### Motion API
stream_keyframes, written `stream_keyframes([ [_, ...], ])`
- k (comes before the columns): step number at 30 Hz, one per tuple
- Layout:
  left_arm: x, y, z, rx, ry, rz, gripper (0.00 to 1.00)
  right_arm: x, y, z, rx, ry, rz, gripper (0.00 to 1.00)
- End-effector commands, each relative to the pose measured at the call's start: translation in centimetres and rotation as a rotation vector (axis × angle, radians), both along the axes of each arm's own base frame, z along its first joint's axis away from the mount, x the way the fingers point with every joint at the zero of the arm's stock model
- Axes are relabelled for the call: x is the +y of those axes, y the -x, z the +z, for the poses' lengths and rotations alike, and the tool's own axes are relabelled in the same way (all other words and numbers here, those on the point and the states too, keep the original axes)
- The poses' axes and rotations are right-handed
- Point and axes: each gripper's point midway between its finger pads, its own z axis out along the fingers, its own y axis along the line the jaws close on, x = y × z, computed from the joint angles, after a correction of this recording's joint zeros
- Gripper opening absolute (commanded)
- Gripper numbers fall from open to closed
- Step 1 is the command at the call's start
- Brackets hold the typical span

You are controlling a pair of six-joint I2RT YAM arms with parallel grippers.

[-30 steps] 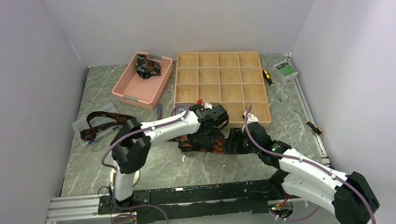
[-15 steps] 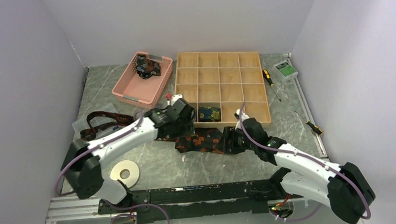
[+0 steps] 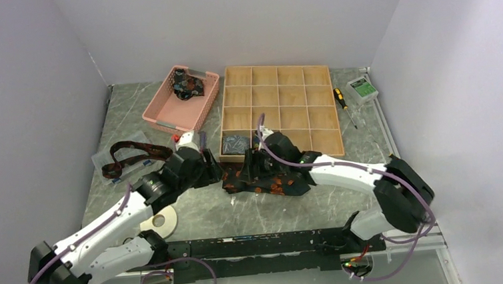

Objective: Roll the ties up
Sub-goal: Roll the tie at the center of the board.

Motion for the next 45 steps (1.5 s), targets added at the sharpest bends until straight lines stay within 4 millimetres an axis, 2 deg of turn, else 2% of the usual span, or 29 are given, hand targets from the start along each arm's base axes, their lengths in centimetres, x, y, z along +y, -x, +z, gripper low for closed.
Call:
stream_keyframes([
  [1, -0.8, 0.9, 0.8, -0.075, 0.089, -0.091, 0.65, 2.0, -1.7, 0.1, -0.035, 0.016, 0.011, 0.65],
  [6, -0.9, 2.7, -0.4, -0.074, 0.124, -0.164, 0.61, 2.2, -2.3, -2.6, 0.008, 0.077, 0.005, 0.62],
  [13, -3.4, 4.4, -2.0, -0.035, 0.178, -0.342, 0.51, 0.2, -1.9, -5.7, 0.063, 0.132, -0.041, 0.58],
  [20, -5.9, 5.5, -4.6, 0.056, 0.203, -0.484, 0.34, -1.2, -2.1, -7.1, 0.112, 0.112, -0.088, 0.56],
  [24, -6.3, 5.5, -5.8, 0.08, 0.188, -0.495, 0.23, -1.3, -2.2, -7.0, 0.118, 0.096, -0.086, 0.55],
  [28, -5.4, 4.4, -6.5, 0.069, 0.141, -0.42, 0.21, -1.4, -2.2, -7.3, 0.138, 0.084, -0.092, 0.55],
  [30, -4.4, 3.6, -6.2, 0.051, 0.116, -0.345, 0.23, -1.6, -2.2, -7.5, 0.148, 0.079, -0.094, 0.55],
  [32, -3.6, 2.8, -5.2, 0.008, 0.115, -0.284, 0.32, -1.8, -2.2, -7.8, 0.151, 0.081, -0.096, 0.54],
  [34, -3.1, 2.0, -3.8, -0.038, 0.145, -0.252, 0.58, -2.0, -2.1, -7.9, 0.149, 0.083, -0.094, 0.54],
  [36, -2.7, 1.3, -3.1, -0.042, 0.16, -0.237, 0.68, -2.2, -1.9, -8.2, 0.145, 0.093, -0.093, 0.53],
  [39, -2.9, 0.6, -3.5, 0.015, 0.159, -0.26, 0.73, -2.6, -1.7, -8.7, 0.139, 0.105, -0.09, 0.51],
  [45, -4.0, -0.4, -6.9, 0.13, 0.142, -0.314, 0.74, -3.1, -1.1, -9.6, 0.142, 0.107, -0.082, 0.5],
])
